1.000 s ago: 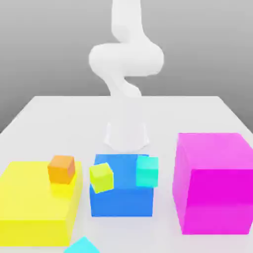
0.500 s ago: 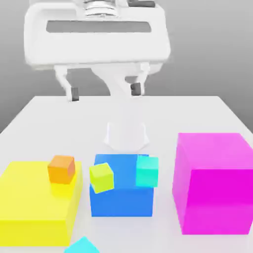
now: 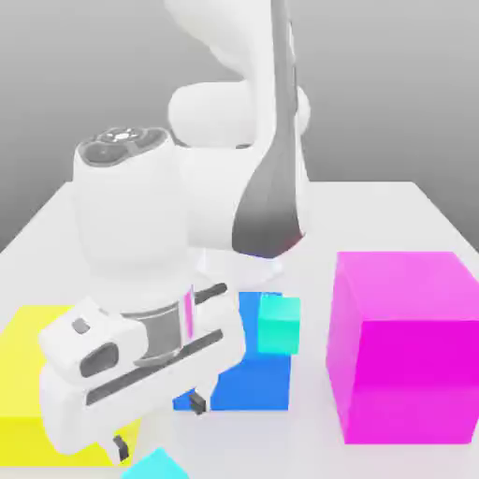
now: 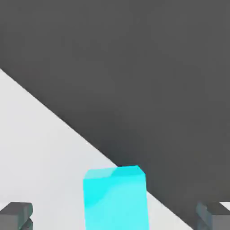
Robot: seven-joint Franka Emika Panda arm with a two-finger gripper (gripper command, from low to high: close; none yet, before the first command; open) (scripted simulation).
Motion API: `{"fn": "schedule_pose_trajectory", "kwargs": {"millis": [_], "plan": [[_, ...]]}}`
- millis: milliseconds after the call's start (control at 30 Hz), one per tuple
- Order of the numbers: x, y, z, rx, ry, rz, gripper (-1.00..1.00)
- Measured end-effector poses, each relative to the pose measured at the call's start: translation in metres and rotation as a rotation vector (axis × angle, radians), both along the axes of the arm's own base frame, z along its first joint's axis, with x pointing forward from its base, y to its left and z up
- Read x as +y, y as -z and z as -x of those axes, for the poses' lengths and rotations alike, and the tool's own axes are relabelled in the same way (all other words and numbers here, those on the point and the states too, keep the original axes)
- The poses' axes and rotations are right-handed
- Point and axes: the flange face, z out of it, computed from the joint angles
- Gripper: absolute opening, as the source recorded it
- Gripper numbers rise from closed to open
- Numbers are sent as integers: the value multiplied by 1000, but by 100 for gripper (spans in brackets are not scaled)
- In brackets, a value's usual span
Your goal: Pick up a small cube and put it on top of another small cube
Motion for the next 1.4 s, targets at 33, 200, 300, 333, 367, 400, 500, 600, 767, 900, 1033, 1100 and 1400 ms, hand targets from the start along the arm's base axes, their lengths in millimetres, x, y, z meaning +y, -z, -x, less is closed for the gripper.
{"fn": "schedule_pose_trajectory", "kwargs": {"millis": [33, 200, 300, 333, 367, 400, 500, 600, 767, 900, 1033, 1100, 1400], "plan": [[-1, 15, 0, 6, -8, 4, 0], [-2, 59, 2, 13, -14, 7, -100], [-2, 59, 2, 15, -14, 6, -100], [-2, 67, 2, 15, -14, 6, -100], [-2, 62, 2, 15, -15, 7, -100], [-2, 53, 1, 15, -15, 7, -100], [-2, 13, 2, 15, -14, 5, -100], [18, -14, 13, 21, 32, -33, -100], [58, -55, 40, 35, 115, -88, -100], [93, -85, 67, 47, 164, -106, -100], [112, -112, 98, 51, 235, -100, -100], [122, -124, 115, 50, 267, -88, -100], [148, -132, 176, 18, 398, -3, -100]]}}
